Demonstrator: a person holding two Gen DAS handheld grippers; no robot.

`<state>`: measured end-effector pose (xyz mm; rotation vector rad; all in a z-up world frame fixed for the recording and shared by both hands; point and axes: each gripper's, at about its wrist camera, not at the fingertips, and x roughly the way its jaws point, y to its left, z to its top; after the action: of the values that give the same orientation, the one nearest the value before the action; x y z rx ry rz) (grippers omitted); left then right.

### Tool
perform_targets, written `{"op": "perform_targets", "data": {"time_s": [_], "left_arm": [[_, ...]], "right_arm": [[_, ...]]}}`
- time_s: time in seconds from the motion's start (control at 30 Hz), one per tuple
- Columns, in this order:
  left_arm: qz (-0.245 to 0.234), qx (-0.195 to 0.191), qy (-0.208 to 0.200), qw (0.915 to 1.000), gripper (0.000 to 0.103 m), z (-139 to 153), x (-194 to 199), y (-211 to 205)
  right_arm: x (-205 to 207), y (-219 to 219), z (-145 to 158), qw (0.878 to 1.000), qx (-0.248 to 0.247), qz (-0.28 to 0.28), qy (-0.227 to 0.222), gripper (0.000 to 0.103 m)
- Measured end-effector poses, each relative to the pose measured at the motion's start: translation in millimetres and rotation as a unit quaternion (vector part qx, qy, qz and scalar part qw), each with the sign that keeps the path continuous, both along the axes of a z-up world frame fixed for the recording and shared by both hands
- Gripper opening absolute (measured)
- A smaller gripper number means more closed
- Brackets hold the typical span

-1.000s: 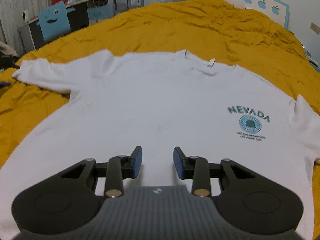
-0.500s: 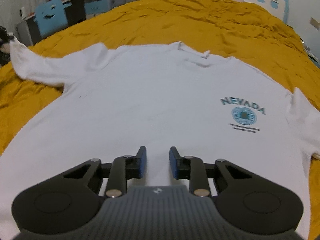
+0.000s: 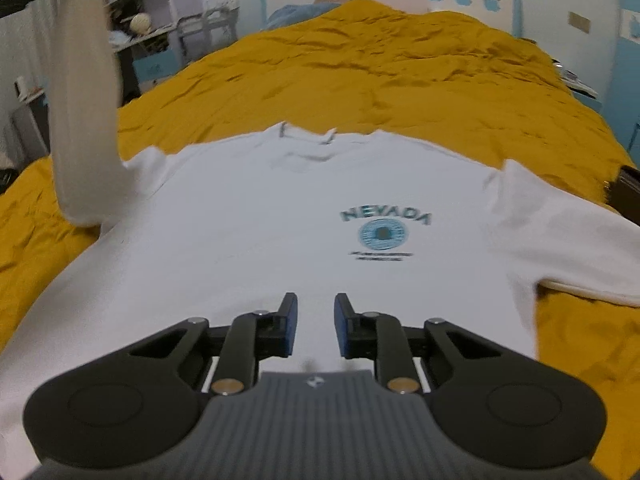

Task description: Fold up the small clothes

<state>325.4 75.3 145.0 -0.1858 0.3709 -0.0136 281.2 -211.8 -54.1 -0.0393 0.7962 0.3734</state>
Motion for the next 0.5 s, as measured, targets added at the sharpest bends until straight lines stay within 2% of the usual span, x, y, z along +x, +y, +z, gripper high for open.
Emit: {"op": "perform_targets", "data": {"time_s": [0.1,0.27,0.37,0.43,0.5], "left_arm": [[-0.048,0.012,0.026,0.9985,0.006,-31,17,-65],[-0.101,0.001,0.117,0.988,0.006,-111,44,-133],[-0.127,-0.014,0.184,0.9746,0.006,-161,49,-164],[-0.147,-0.024,0.226,0.9628,0.007,-188,49,-176],[-0.166,-0.04,0.275,0.946,0.017,-206,53,-180]], "right_arm": [[-1,-20,3,1.0,0.007,-0.018,-0.003,0.015],[-1,-53,-6,0.998,0.021,-0.052,0.009,0.015],[-2,-68,-15,0.997,0.028,-0.068,0.024,0.015],[-2,-76,-19,0.996,0.031,-0.074,0.028,0.015],[-1,-82,-24,0.996,0.032,-0.083,0.033,0.015]]}}
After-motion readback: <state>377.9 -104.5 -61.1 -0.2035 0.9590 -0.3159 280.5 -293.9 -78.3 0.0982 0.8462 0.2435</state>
